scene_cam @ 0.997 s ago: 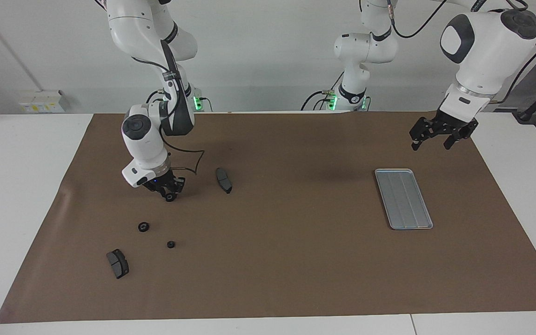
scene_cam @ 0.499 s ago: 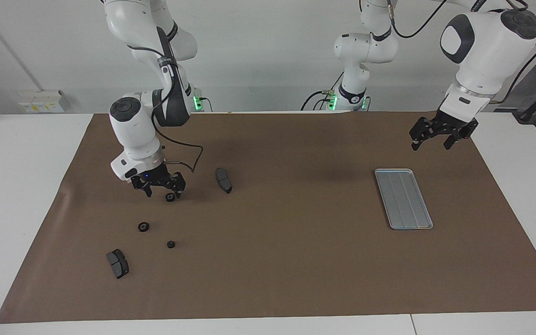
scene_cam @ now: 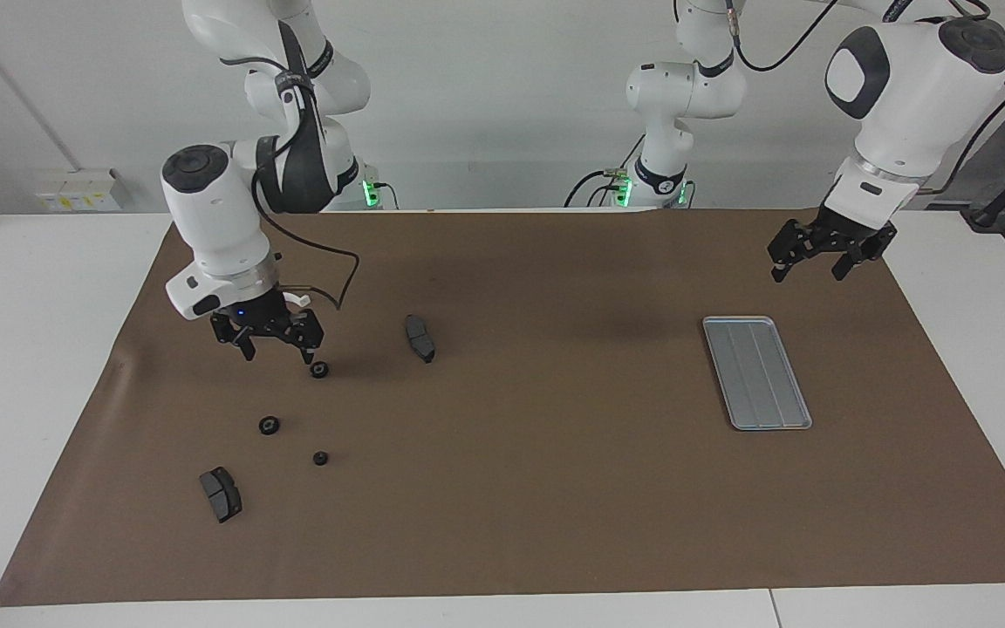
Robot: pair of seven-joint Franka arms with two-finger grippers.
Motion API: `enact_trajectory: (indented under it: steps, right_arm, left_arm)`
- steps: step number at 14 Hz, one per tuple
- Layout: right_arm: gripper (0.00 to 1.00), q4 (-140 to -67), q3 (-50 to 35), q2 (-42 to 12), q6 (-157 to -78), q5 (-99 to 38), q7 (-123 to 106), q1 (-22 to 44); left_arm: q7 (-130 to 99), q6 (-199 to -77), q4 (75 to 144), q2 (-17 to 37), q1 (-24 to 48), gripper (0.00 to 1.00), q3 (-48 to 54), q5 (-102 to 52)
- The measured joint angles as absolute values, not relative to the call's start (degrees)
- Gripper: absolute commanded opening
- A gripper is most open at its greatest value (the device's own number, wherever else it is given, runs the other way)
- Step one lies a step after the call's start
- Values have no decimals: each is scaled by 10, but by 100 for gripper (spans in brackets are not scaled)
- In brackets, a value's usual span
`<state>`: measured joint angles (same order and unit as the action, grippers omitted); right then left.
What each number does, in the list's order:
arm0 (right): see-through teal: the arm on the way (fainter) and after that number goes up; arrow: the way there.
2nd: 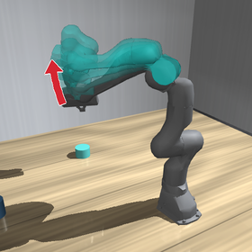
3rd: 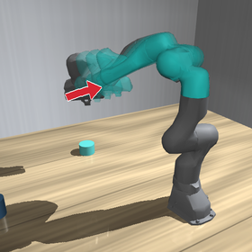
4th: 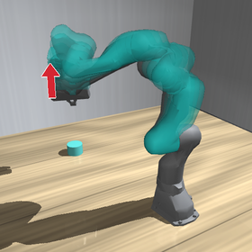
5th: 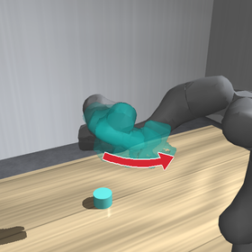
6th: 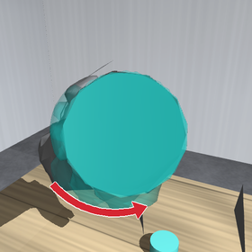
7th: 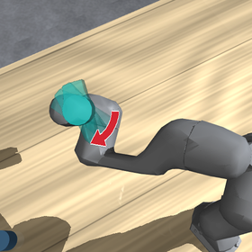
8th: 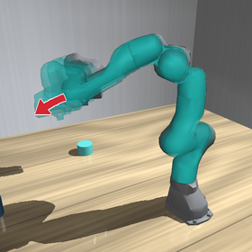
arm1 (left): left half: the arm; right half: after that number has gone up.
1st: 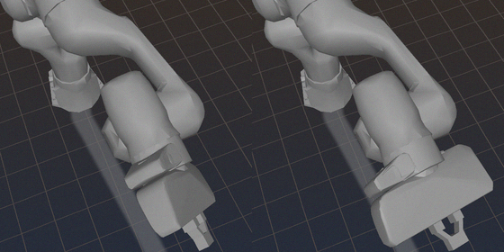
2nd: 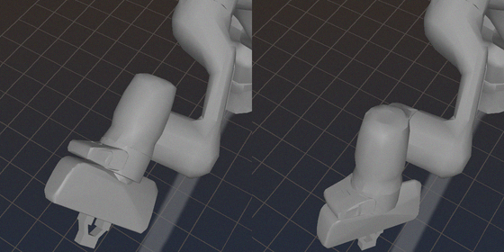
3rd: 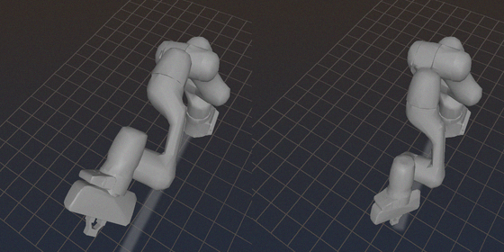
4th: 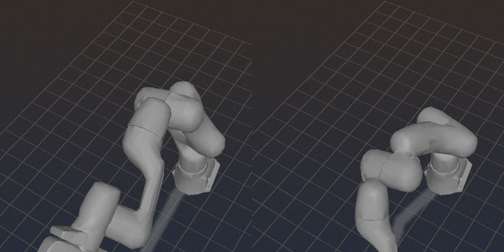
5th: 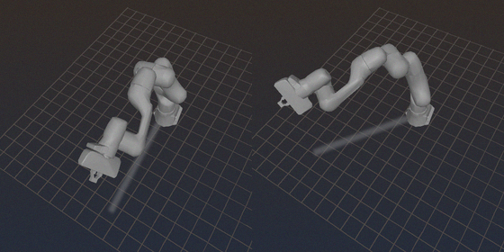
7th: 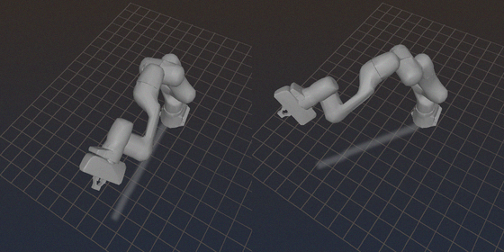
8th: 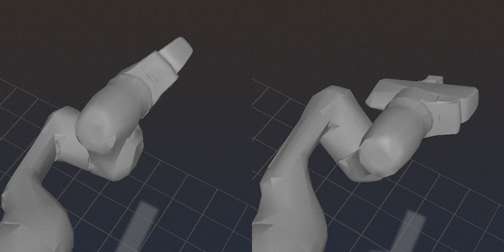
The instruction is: Place bearing gear from tray to pile
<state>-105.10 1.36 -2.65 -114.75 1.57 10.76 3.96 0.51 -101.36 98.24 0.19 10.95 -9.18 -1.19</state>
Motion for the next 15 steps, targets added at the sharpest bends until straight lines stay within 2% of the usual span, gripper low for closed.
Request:
enact_trajectory:
  steps: [5, 7, 15]
  right_arm:
    - [100, -970, 14, 21, -964, 15, 108, 32]
    - [100, -945, 14, 31, -922, 15, 98, 23]
    - [100, -955, 10, 42, -912, 16, 71, 20]
  left_arm:
    - [5, -1014, 982, 2, 110, 100, -92, -12]
    - [5, -1014, 982, 2, 110, 100, -92, -12]
    - [5, -1014, 982, 2, 110, 100, -92, -12]
